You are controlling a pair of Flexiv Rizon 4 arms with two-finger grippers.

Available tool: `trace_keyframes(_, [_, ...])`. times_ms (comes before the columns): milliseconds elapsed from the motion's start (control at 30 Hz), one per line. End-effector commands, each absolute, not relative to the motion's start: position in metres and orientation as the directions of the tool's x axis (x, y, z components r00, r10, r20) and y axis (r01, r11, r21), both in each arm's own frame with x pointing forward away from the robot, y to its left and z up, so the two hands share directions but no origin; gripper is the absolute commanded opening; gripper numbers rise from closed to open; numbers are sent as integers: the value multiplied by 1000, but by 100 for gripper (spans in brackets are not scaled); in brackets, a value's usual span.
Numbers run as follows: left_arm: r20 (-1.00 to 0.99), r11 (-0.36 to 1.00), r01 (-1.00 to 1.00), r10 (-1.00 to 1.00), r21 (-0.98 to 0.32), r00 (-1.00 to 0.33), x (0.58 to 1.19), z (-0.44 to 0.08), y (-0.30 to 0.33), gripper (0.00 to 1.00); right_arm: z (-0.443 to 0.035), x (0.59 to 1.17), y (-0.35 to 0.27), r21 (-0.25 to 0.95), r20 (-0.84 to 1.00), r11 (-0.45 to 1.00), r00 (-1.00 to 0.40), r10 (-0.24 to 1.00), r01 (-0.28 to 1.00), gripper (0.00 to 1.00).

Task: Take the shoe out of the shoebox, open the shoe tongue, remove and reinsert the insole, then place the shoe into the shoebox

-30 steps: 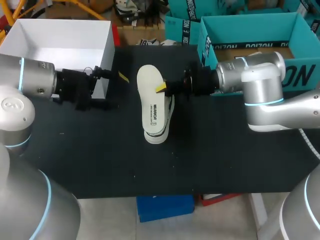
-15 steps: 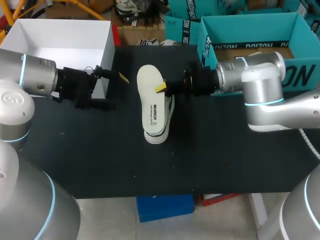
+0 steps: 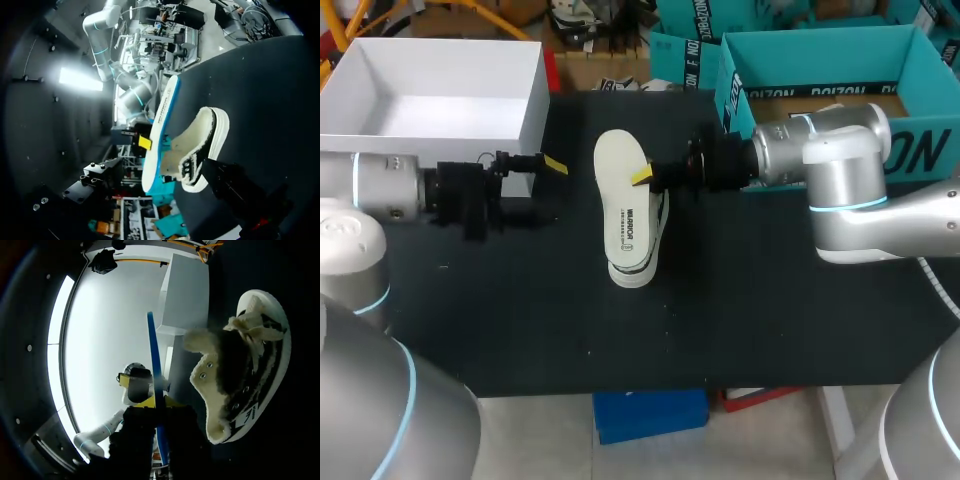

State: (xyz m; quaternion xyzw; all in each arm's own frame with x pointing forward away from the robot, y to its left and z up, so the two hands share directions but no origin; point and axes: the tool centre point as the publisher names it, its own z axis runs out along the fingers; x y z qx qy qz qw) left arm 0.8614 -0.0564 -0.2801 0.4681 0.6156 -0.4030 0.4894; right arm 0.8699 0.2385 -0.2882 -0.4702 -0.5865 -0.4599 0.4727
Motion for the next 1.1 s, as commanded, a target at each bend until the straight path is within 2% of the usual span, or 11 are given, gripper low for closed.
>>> trace_keyframes(33, [-1000,301,953,13,21,17,849,-285,-56,100,-289,871,240,93,987,137,-110,117,986,0])
trace_keyframes(200, [-999,303,952,5,50,51,851,-279,-60,100,-289,871,240,93,987,137,-110,117,986,0])
trace_keyframes(433, [-1000,304,953,8,-5,-8,856,-277,-70,100,-289,871,240,93,987,137,-110,117,986,0])
trace_keyframes(700, [-999,323,946,29,-10,-20,859,-275,-85,100,-289,871,240,93,987,137,-110,117,986,0])
trace_keyframes(1033, [-999,415,910,50,13,-8,863,-280,-98,100,-289,871,240,93,987,137,-110,117,986,0])
trace_keyframes(1100, [-998,443,896,58,25,-1,862,-280,-101,93,-289,871,240,93,987,137,-110,117,986,0])
